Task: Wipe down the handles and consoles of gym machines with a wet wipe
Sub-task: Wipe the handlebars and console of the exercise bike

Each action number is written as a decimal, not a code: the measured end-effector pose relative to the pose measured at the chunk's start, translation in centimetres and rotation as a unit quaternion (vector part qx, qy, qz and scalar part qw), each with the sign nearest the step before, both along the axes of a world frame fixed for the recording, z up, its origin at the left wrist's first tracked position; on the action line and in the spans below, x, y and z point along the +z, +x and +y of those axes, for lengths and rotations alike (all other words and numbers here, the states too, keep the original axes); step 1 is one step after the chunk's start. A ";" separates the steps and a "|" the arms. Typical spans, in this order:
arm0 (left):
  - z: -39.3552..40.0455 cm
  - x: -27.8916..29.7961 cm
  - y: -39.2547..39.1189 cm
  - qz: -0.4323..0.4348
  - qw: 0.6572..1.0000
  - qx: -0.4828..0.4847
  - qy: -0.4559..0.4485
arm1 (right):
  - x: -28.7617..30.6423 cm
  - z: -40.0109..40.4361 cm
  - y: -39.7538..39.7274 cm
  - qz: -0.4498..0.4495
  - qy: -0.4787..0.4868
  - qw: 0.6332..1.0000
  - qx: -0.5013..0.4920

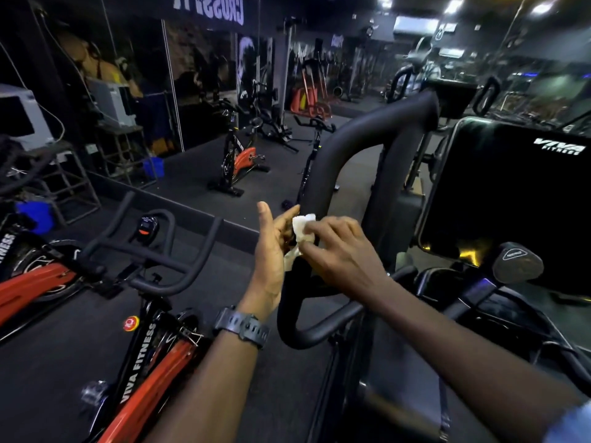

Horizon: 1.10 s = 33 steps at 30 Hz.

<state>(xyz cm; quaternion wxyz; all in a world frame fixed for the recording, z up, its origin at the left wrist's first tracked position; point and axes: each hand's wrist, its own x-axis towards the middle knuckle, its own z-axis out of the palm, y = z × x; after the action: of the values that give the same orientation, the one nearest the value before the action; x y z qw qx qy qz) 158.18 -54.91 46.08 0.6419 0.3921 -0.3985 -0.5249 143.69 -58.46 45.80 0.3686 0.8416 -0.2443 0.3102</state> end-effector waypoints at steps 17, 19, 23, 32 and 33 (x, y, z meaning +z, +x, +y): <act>1.6 -2.1 1.8 0.018 0.994 0.103 0.025 | 1.2 -2.1 2.7 0.257 0.038 0.964 0.052; 1.7 -2.0 1.8 0.009 0.994 0.103 0.026 | 7.3 -3.9 2.9 0.170 -0.003 0.985 -0.020; 1.9 -1.8 1.9 0.004 0.993 0.116 0.021 | 11.7 -3.5 4.1 0.137 0.043 0.976 -0.162; 0.7 -0.2 1.9 0.001 0.994 0.109 -0.018 | 5.0 -1.1 3.4 0.323 0.093 0.941 -0.040; 0.8 0.4 1.5 -0.001 0.995 0.096 -0.026 | 7.6 -2.2 3.1 0.262 0.057 0.963 -0.032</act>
<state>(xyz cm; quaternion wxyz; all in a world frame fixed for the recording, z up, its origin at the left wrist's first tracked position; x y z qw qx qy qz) 159.68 -54.13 46.49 0.6985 0.4124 -0.3735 -0.4500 146.83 -60.62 53.36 0.3811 0.9048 -0.1827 0.0522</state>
